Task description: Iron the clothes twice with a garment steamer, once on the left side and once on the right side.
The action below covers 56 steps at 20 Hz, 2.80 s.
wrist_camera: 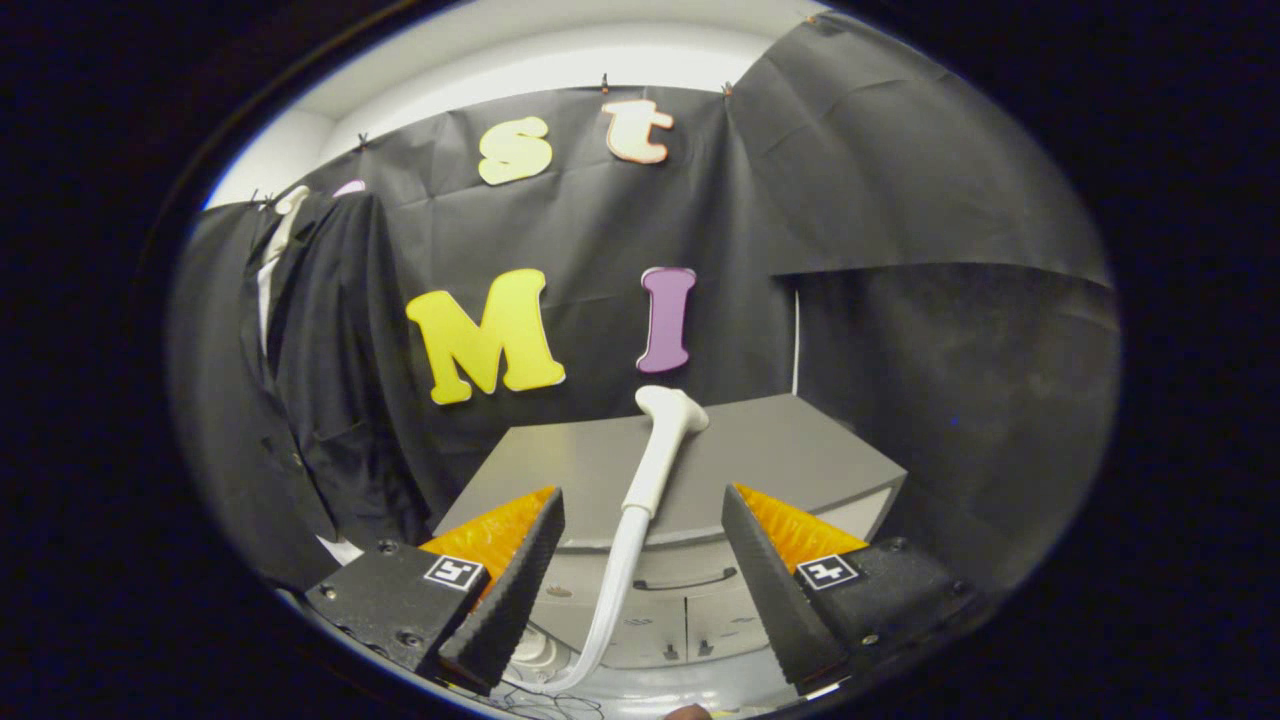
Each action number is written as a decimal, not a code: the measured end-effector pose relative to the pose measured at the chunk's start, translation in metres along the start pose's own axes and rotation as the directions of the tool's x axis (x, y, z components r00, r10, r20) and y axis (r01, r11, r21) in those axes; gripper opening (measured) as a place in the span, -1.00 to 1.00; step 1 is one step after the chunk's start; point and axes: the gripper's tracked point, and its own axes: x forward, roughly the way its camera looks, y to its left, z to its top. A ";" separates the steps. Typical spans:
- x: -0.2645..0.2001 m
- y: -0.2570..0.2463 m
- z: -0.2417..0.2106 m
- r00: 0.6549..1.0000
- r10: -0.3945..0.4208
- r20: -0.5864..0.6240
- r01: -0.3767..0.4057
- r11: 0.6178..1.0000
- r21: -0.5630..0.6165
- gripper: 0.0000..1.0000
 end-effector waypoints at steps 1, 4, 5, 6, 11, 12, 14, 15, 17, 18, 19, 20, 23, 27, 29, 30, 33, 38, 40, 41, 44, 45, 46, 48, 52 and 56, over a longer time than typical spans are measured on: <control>0.020 0.002 0.005 0.999 0.026 -0.027 -0.025 1.000 0.006 0.99; 0.079 -0.009 0.009 0.993 0.036 -0.116 -0.039 0.999 -0.024 0.99; 0.097 -0.018 0.010 0.989 0.023 -0.143 -0.027 0.999 -0.026 0.99; 0.113 -0.021 0.007 0.985 0.018 -0.171 -0.024 0.999 -0.032 0.99; 0.171 -0.037 -0.012 0.945 0.033 -0.325 -0.037 0.999 -0.005 0.99; 0.179 -0.038 -0.021 0.928 0.044 -0.370 -0.041 0.999 0.016 0.98; 0.187 -0.037 -0.026 0.912 0.075 -0.404 -0.057 0.997 0.058 0.96; 0.186 -0.042 -0.025 0.915 0.073 -0.396 -0.054 0.997 0.060 0.96; 0.187 -0.044 -0.023 0.914 0.045 -0.402 -0.026 0.998 0.053 0.95; 0.192 -0.044 -0.023 0.917 0.023 -0.399 -0.003 0.999 0.051 0.94; 0.197 -0.043 -0.023 0.920 0.000 -0.392 0.020 0.999 0.049 0.89; 0.199 -0.041 -0.023 0.923 -0.027 -0.385 0.050 0.997 0.051 0.86; 0.200 -0.029 -0.027 0.924 -0.058 -0.378 0.097 0.992 0.084 0.45; 0.196 -0.027 -0.023 0.929 -0.137 -0.345 0.185 0.977 0.108 -0.14; 0.182 -0.025 -0.010 0.939 -0.171 -0.298 0.213 0.970 0.114 -0.27; 0.173 -0.019 -0.004 0.947 -0.169 -0.272 0.209 0.970 0.125 -0.29; 0.143 0.010 0.005 0.970 -0.138 -0.201 0.172 0.971 0.166 -0.32; 0.077 0.059 0.030 0.994 -0.105 -0.031 0.109 0.974 0.198 -0.33; 0.042 0.078 0.042 0.993 -0.109 0.041 0.099 0.976 0.193 -0.33; 0.027 0.088 0.049 0.991 -0.112 0.074 0.097 0.978 0.184 -0.33; -0.012 0.127 0.063 0.983 -0.092 0.159 0.069 0.987 0.148 -0.33; -0.023 0.140 0.066 0.980 -0.085 0.182 0.062 0.989 0.131 -0.33; -0.036 0.153 0.067 0.976 -0.081 0.203 0.057 0.991 0.119 -0.33; -0.054 0.179 0.067 0.968 -0.073 0.239 0.050 0.994 0.101 -0.33; -0.079 0.242 0.079 0.946 -0.017 0.324 0.001 0.999 0.048 -0.33; -0.090 0.301 0.088 0.924 0.089 0.371 -0.072 0.996 -0.060 -0.33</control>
